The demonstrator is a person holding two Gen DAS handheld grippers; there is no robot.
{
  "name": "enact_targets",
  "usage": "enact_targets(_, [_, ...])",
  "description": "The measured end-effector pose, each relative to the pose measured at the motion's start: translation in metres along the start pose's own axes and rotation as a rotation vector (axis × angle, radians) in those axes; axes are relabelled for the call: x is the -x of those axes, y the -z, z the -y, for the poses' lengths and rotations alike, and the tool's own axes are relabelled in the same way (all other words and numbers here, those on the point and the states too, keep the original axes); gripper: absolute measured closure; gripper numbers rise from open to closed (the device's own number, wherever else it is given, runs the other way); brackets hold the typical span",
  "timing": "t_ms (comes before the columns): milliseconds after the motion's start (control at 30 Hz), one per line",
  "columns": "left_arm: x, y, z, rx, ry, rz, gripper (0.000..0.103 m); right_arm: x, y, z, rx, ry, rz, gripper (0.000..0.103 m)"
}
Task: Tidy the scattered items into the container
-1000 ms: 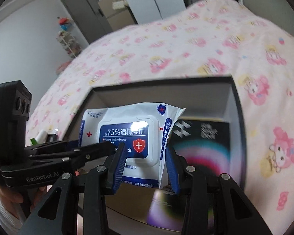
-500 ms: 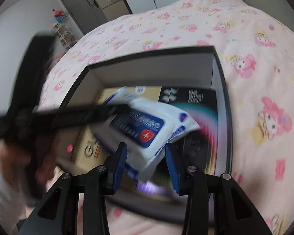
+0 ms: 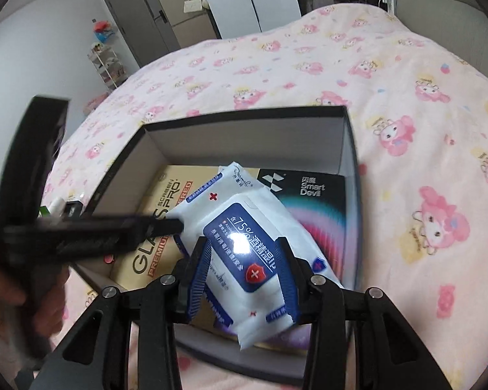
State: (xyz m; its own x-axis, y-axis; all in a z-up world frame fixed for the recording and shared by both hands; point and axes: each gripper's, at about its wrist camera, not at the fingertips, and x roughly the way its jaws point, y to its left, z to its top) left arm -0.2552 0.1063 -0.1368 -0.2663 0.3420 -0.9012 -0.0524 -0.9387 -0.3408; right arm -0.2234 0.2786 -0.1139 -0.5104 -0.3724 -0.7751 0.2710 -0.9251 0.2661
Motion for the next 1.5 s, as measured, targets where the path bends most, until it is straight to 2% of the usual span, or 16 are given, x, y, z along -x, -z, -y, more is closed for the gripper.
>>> enact_targets(67, [-0.010, 0.003, 0.000, 0.009, 0.021, -0.031, 0.062, -0.007, 0.001, 0.000, -0.008, 0.022, -0.011, 0.068])
enact_targets(100, [-0.013, 0.002, 0.002, 0.013, 0.025, -0.030, 0.064, -0.009, 0.000, -0.001, -0.011, 0.047, -0.004, 0.068])
enact_targets(233, [-0.020, -0.002, 0.008, 0.021, 0.040, -0.007, 0.076, -0.013, -0.001, -0.003, -0.016, 0.048, -0.018, 0.069])
enact_targets(433, [-0.027, -0.015, 0.020, 0.006, 0.041, -0.009, 0.076, -0.017, 0.005, -0.002, -0.008, 0.024, -0.046, 0.069])
enact_targets(533, [-0.031, -0.015, 0.028, -0.005, 0.079, -0.020, 0.076, -0.021, 0.012, -0.001, -0.034, -0.026, -0.073, 0.069])
enact_targets(700, [-0.023, -0.009, 0.029, -0.004, 0.078, 0.048, 0.076, -0.017, 0.016, -0.004, -0.024, -0.009, -0.063, 0.069])
enact_targets(800, [-0.034, -0.012, 0.030, 0.018, 0.092, 0.016, 0.078, -0.018, 0.017, -0.006, -0.019, 0.011, -0.065, 0.069])
enact_targets(900, [-0.041, -0.018, 0.043, -0.012, 0.137, -0.001, 0.078, -0.015, 0.017, -0.005, -0.029, 0.023, -0.056, 0.069])
enact_targets(967, [-0.044, -0.024, 0.051, -0.048, 0.136, -0.011, 0.076, -0.010, 0.019, -0.005, -0.034, 0.026, -0.046, 0.069])
enact_targets(1100, [-0.042, -0.028, 0.049, -0.037, 0.170, -0.014, 0.073, -0.001, 0.022, -0.004, -0.040, 0.025, -0.028, 0.070])
enact_targets(1167, [-0.036, -0.025, 0.040, -0.014, 0.198, -0.005, 0.073, 0.003, 0.023, -0.004, -0.050, 0.026, -0.020, 0.070])
enact_targets(1367, [0.012, 0.006, 0.023, -0.040, 0.258, 0.085, 0.072, 0.049, 0.035, -0.015, -0.112, 0.056, 0.095, 0.070])
enact_targets(1500, [0.061, 0.043, 0.011, -0.089, 0.225, 0.191, 0.064, 0.081, 0.044, -0.034, -0.138, 0.061, 0.159, 0.069])
